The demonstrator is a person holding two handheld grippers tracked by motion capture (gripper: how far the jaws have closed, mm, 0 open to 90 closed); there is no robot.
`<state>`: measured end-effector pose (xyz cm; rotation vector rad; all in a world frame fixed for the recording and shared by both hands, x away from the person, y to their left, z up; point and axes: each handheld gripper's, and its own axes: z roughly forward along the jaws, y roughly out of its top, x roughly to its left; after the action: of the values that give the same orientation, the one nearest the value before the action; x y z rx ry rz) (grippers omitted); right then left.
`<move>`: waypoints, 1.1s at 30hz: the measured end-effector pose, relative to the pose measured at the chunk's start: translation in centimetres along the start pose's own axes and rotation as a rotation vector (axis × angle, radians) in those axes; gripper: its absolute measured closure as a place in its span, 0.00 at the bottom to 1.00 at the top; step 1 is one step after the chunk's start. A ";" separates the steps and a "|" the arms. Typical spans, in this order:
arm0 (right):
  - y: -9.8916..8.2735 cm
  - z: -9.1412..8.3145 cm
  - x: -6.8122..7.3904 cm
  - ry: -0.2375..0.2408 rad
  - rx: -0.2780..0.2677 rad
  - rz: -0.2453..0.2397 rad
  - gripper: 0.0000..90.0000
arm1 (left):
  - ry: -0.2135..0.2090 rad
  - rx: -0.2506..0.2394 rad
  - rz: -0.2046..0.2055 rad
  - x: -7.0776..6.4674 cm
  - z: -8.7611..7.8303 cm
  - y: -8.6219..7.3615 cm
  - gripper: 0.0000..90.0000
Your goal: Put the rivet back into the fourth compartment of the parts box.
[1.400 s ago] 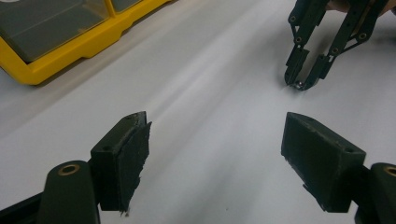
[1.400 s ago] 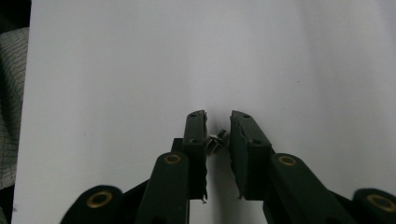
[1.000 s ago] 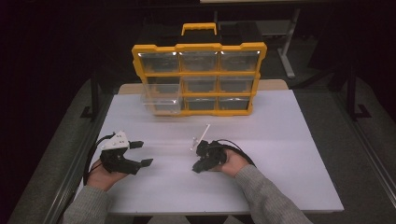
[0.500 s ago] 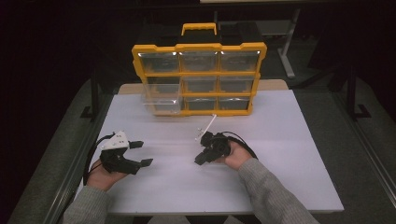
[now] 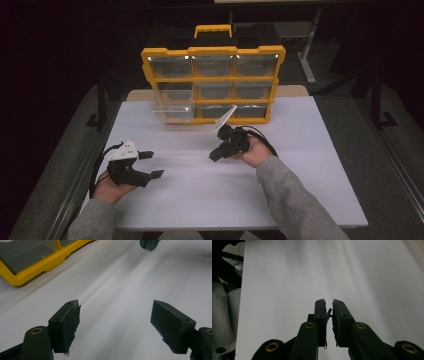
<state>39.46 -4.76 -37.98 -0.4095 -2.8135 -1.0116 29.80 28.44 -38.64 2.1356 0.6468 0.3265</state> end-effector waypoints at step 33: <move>5.2 -6.9 -2.9 -0.102 -0.051 -0.003 0.90 | 0.000 -0.008 -0.003 0.1 -0.1 0.0 0.25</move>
<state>43.88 -5.99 -30.12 -0.4761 -2.8835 -1.0958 29.85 28.61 -38.59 2.1265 0.6475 0.3273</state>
